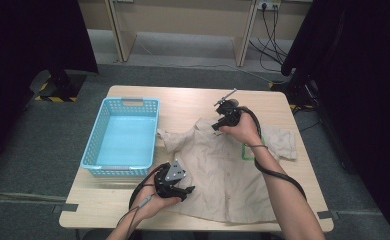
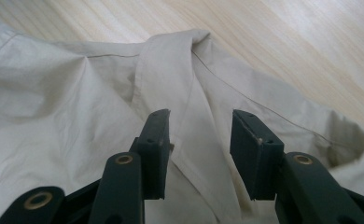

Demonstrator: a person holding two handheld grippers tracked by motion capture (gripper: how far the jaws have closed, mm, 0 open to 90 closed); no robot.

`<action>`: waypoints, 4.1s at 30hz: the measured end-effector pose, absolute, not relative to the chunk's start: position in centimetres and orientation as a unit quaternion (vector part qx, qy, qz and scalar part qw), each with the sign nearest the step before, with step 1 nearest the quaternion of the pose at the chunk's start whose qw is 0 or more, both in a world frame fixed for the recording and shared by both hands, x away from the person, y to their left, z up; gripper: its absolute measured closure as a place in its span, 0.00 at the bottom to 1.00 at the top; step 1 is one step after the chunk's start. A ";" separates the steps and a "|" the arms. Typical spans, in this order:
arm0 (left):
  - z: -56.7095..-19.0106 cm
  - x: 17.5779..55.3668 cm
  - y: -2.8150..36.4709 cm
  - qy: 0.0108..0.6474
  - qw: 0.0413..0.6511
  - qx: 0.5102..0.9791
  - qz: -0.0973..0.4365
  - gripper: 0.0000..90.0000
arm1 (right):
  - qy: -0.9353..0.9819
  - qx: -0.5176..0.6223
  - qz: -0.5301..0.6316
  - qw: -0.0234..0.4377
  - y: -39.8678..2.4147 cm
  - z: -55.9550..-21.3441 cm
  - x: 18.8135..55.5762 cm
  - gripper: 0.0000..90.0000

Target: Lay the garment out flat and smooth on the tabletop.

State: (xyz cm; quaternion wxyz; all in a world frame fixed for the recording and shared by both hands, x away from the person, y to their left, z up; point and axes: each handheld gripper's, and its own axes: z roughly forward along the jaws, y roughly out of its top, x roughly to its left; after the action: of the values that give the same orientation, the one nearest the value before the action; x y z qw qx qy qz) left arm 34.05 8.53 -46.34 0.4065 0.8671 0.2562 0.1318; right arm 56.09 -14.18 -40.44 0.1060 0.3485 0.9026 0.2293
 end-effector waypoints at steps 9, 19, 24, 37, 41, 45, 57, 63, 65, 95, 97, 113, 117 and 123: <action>-46.6 33.4 8.5 0.256 0.406 0.866 0.142 0.40 | 0.909 0.344 0.217 0.091 -12.9 -41.0 57.2 0.66; -46.8 33.7 8.2 0.260 0.388 0.870 0.155 0.36 | 0.913 0.341 0.202 0.098 -12.2 -41.8 57.2 0.72; -47.1 33.6 7.8 0.255 0.370 0.879 0.159 0.37 | 0.917 0.334 0.193 0.100 -11.8 -42.0 57.3 0.90; -47.5 33.6 7.5 0.261 0.370 0.879 0.150 0.38 | 0.895 0.359 0.238 0.120 -13.0 -40.3 57.6 0.99; -47.5 33.7 7.5 0.263 0.371 0.878 0.149 0.38 | 0.870 0.396 0.254 0.146 -14.0 -39.7 58.1 0.99; -47.5 33.8 7.4 0.267 0.372 0.877 0.148 0.38 | 0.851 0.428 0.253 0.170 -14.8 -39.5 58.2 0.99; -47.6 33.5 7.4 0.276 0.376 0.875 0.133 0.38 | 0.840 0.443 0.267 0.164 -19.2 -37.7 57.1 0.58; -47.7 33.4 7.2 0.277 0.381 0.873 0.127 0.38 | 0.849 0.449 0.244 0.136 -21.8 -39.0 55.0 0.55; -47.7 33.4 7.1 0.277 0.378 0.874 0.128 0.38 | 0.852 0.437 0.260 0.126 -21.3 -39.3 54.2 0.54; -47.9 32.1 4.7 0.233 0.400 0.881 0.095 0.38 | 0.876 0.415 0.199 0.142 -17.5 -44.8 50.9 0.98; -47.9 32.1 4.6 0.233 0.400 0.881 0.094 0.38 | 0.877 0.415 0.200 0.139 -17.8 -44.8 50.9 0.98; -44.5 33.0 9.2 0.294 0.414 0.839 0.194 0.32 | 0.915 0.271 0.292 0.067 -12.3 -42.7 41.1 0.54; -44.2 32.7 9.8 0.296 0.415 0.837 0.199 0.31 | 0.928 0.231 0.289 0.050 -10.9 -43.4 38.5 0.54; -43.6 31.9 11.0 0.300 0.423 0.829 0.208 0.31 | 0.935 0.195 0.296 0.030 -10.4 -43.9 35.5 0.54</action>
State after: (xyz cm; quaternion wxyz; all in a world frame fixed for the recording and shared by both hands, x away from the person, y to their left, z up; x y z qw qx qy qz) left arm 31.86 10.99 -43.62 0.4229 0.8292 0.3003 0.2084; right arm 35.46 -10.42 -43.86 0.0297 0.1946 0.9346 0.2964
